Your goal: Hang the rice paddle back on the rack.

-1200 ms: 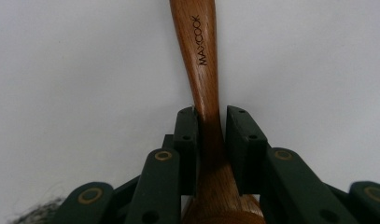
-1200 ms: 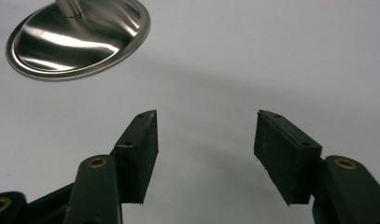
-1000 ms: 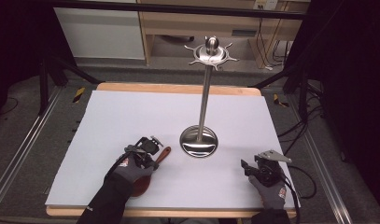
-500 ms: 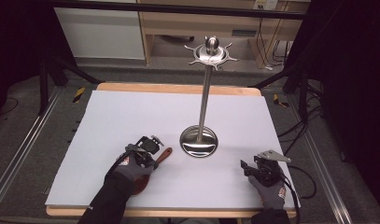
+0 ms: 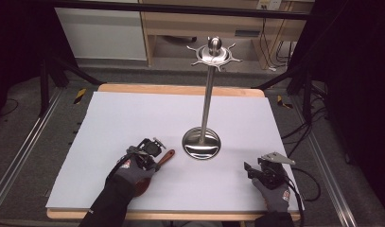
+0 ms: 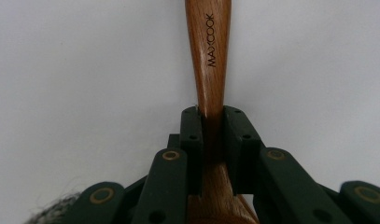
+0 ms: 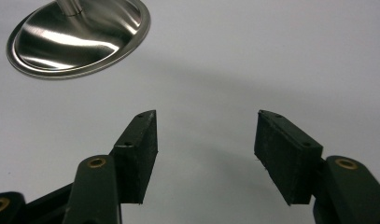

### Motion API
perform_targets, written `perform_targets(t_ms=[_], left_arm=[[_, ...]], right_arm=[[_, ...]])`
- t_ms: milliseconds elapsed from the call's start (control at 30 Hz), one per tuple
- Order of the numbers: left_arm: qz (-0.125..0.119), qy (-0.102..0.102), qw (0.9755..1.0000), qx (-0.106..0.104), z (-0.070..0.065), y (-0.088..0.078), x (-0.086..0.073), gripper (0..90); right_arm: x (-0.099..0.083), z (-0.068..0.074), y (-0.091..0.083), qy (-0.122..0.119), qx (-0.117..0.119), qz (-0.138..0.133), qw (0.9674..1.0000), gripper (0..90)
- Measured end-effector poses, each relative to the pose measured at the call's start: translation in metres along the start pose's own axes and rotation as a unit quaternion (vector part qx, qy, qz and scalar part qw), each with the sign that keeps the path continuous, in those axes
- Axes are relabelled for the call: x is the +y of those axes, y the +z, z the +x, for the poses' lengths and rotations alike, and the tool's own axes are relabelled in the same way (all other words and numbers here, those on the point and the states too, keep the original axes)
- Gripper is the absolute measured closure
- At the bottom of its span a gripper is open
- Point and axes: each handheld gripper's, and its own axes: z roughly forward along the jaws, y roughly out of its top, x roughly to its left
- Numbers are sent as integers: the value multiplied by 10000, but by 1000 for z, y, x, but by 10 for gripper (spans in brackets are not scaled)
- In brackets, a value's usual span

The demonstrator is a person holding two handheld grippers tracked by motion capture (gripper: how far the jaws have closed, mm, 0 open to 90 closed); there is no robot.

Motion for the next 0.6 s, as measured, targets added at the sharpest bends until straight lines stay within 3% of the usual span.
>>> perform_targets(t_ms=[600], left_arm=[[-502, 25, 9987, 8, 1, -23, -12, 783]], right_arm=[[0, 0, -1, 46, 27, 4, 10000, 394]])
